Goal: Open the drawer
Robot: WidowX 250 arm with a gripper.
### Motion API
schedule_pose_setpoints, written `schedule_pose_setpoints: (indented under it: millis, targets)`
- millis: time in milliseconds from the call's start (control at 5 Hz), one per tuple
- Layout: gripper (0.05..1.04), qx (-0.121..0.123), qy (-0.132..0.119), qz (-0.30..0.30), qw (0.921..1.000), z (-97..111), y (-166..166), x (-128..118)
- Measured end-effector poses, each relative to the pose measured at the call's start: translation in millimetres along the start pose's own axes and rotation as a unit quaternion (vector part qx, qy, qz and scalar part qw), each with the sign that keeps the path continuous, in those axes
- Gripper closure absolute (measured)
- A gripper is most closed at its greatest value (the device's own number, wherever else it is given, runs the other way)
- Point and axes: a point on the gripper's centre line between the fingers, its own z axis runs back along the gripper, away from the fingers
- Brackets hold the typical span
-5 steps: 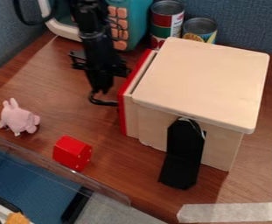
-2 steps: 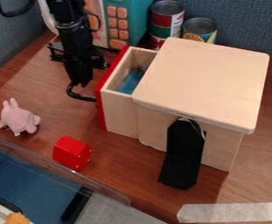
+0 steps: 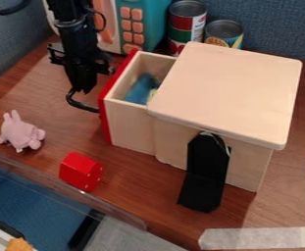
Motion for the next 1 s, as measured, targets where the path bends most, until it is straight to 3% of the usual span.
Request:
schedule_pose_setpoints:
  millis: [400, 600, 800, 1000]
  targets:
    - [0.906, 0.008, -0.002, 0.002, 1.0000, 7.2, 15.2, 0.6]
    - [0.669, 0.006, 0.005, -0.005, 1.0000, 7.5, 21.1, 1.5]
    - [0.350, 0.007, 0.007, -0.007, 0.9999, 7.8, 21.9, 0.9]
    - [0.100, -0.004, 0.007, -0.017, 0.9998, 11.5, 18.2, -0.1]
